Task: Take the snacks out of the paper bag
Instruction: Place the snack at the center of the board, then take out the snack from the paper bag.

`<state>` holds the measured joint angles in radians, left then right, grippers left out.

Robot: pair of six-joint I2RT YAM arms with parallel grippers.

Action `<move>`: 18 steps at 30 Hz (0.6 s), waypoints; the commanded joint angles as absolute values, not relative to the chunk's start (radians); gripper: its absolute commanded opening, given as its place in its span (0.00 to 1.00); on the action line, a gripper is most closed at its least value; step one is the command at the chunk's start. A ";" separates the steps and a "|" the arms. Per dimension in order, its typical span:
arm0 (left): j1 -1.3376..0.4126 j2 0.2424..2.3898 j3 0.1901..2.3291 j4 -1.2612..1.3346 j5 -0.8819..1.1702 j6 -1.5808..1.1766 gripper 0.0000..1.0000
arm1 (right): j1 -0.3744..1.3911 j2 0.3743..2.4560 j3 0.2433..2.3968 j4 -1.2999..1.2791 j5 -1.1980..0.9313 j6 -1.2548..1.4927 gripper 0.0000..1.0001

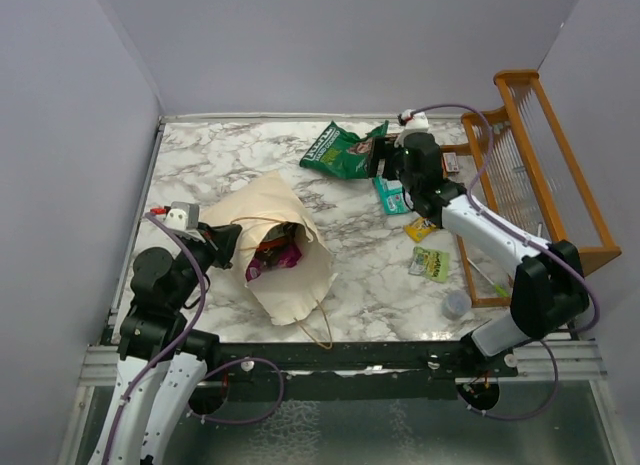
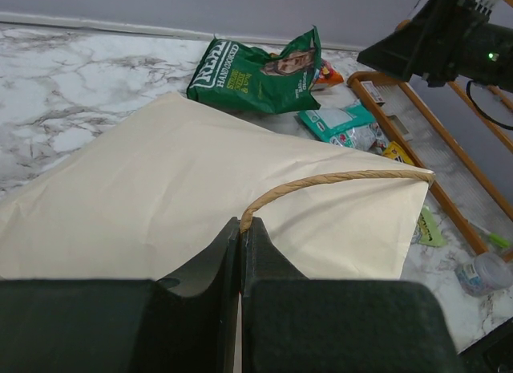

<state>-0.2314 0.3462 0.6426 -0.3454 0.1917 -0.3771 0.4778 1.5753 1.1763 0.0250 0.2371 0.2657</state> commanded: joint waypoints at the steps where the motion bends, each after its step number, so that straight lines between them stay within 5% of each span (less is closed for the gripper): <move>1: -0.231 0.348 0.646 -0.339 0.168 -0.385 0.00 | 0.479 1.474 0.990 0.080 0.139 0.221 0.80; 12: -0.231 0.339 0.644 -0.339 0.165 -0.386 0.00 | 0.481 1.306 0.706 0.043 -0.169 0.336 0.80; 18: -0.232 0.334 0.644 -0.338 0.165 -0.387 0.00 | 0.520 1.224 0.594 0.059 -0.104 0.274 0.81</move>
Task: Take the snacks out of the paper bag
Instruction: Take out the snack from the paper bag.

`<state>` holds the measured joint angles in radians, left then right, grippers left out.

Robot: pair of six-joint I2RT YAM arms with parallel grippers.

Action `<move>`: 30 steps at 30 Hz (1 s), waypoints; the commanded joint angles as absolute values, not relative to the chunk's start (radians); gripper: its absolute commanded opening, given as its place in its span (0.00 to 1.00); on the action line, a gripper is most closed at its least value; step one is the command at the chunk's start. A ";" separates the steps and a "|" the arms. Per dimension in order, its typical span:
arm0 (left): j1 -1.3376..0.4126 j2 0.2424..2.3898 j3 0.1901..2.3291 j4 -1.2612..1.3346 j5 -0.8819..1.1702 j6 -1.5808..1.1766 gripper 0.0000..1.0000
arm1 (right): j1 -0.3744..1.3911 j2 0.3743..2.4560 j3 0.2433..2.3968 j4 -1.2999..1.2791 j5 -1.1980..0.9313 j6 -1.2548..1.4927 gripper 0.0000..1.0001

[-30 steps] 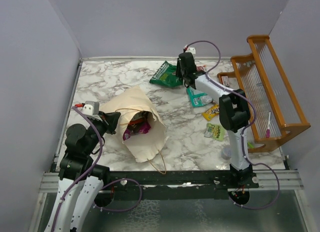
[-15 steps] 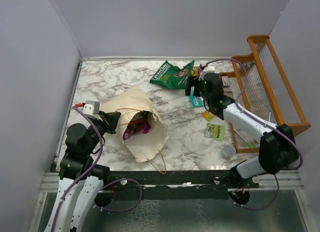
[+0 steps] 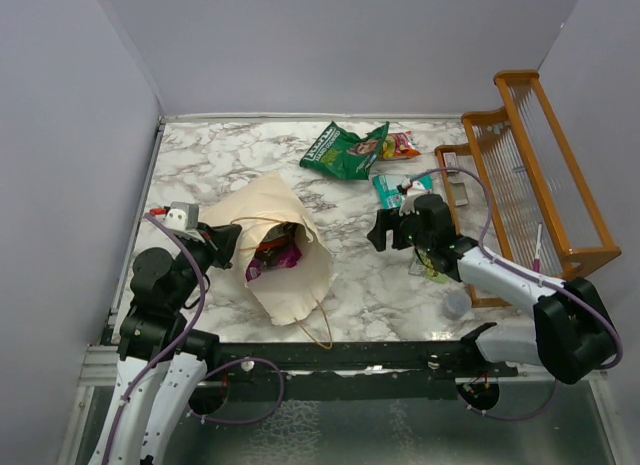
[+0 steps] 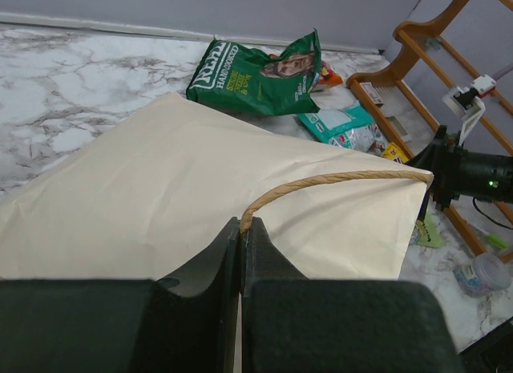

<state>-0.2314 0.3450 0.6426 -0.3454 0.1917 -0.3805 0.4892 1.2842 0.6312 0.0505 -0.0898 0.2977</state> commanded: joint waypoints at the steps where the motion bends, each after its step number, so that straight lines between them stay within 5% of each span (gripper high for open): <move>1: -0.232 0.334 0.644 -0.339 0.166 -0.387 0.00 | 0.529 1.192 0.581 0.065 -0.120 0.280 0.81; 6: -0.232 0.324 0.644 -0.340 0.157 -0.389 0.00 | 0.591 1.063 0.542 0.108 -0.229 0.289 0.82; 16: -0.232 0.313 0.644 -0.343 0.150 -0.389 0.00 | 1.016 0.891 0.516 0.249 -0.171 -0.004 0.81; 25: -0.232 0.318 0.643 -0.341 0.149 -0.388 0.00 | 1.380 1.108 0.526 0.429 -0.046 -0.360 0.81; 30: -0.230 0.319 0.643 -0.340 0.151 -0.389 0.00 | 1.443 1.275 0.506 0.586 -0.023 -0.657 0.81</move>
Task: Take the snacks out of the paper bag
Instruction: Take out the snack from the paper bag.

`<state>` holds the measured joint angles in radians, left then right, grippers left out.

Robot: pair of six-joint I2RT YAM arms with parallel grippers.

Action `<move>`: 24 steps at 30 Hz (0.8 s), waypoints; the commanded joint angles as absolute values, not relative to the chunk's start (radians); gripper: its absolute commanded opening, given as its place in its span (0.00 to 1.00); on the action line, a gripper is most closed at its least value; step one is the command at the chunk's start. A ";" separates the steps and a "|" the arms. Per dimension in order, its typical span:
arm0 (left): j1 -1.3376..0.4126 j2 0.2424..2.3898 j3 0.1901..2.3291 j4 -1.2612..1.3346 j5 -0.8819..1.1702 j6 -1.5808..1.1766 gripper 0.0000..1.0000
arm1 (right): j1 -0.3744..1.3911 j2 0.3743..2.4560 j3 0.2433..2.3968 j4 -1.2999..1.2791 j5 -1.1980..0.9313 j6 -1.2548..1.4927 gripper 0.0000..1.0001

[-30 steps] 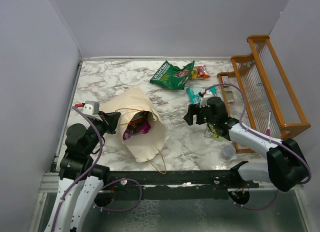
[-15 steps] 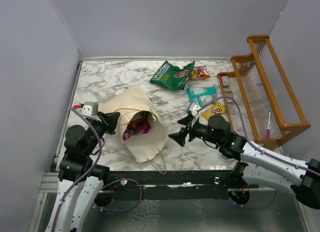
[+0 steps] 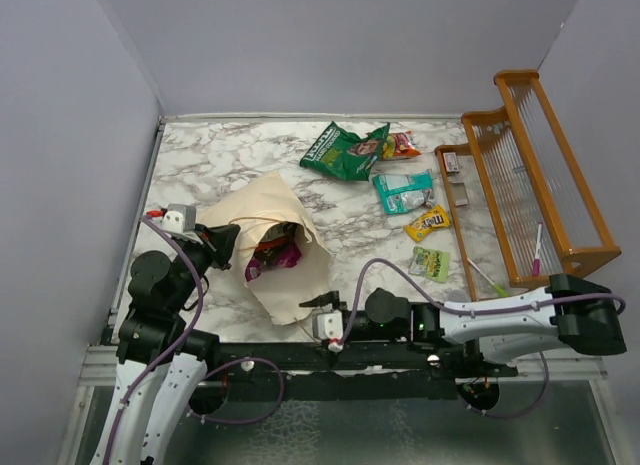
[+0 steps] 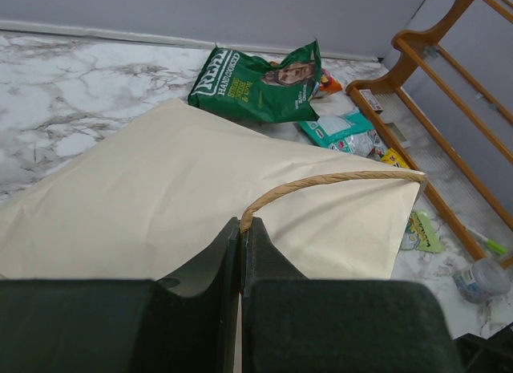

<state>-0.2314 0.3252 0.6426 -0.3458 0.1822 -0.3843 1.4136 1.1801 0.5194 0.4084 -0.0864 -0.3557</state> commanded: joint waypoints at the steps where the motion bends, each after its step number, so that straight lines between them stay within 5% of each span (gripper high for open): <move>1: -0.231 0.320 0.643 -0.340 0.150 -0.390 0.00 | 1.443 1.305 0.517 0.587 -0.017 -0.709 0.81; 10: -0.232 0.324 0.644 -0.340 0.155 -0.387 0.00 | 1.399 1.566 0.658 0.721 0.178 -0.884 0.80; 17: -0.232 0.319 0.643 -0.339 0.159 -0.387 0.00 | 1.268 1.584 0.728 0.726 0.029 -0.800 0.79; 20: -0.232 0.316 0.643 -0.339 0.159 -0.386 0.00 | 1.224 1.633 0.767 0.725 -0.021 -0.801 0.72; 24: -0.232 0.310 0.643 -0.340 0.158 -0.387 0.00 | 1.213 1.728 0.814 0.791 0.000 -0.881 0.49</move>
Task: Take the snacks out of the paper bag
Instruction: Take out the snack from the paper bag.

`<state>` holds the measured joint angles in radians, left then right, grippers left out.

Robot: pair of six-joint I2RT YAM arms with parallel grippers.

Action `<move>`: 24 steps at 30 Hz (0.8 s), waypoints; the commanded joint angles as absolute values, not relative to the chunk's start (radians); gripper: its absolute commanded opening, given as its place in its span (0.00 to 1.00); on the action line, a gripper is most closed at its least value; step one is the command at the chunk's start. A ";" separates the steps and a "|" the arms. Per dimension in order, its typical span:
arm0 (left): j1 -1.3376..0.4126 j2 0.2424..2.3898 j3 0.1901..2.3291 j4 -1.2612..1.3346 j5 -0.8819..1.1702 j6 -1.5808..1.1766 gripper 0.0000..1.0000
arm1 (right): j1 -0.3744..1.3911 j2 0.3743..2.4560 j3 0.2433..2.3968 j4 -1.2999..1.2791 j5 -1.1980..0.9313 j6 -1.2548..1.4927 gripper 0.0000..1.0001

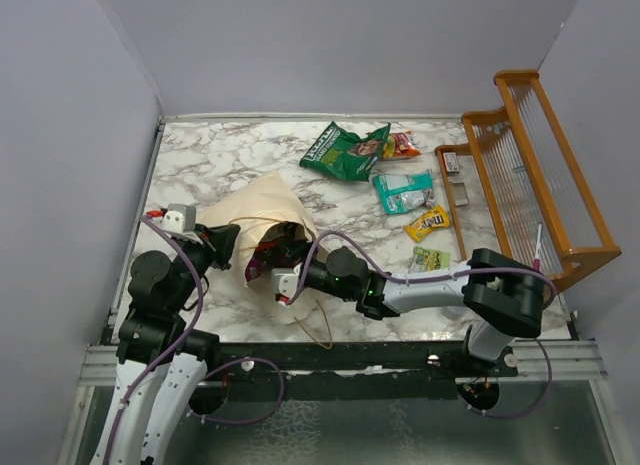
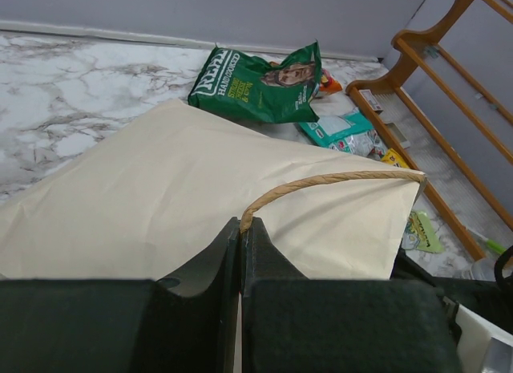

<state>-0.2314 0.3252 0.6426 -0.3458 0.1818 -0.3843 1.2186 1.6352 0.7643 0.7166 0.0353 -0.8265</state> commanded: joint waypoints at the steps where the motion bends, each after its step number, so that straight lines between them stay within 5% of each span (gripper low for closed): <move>1: -0.232 0.310 0.643 -0.339 0.158 -0.386 0.00 | 1.208 1.753 0.841 0.788 0.008 -0.891 0.47; 6: -0.232 0.310 0.641 -0.337 0.159 -0.387 0.00 | 1.178 1.855 0.974 0.689 0.010 -0.934 0.38; 24: -0.232 0.305 0.640 -0.333 0.164 -0.386 0.00 | 1.109 2.026 1.060 0.636 -0.015 -1.013 0.47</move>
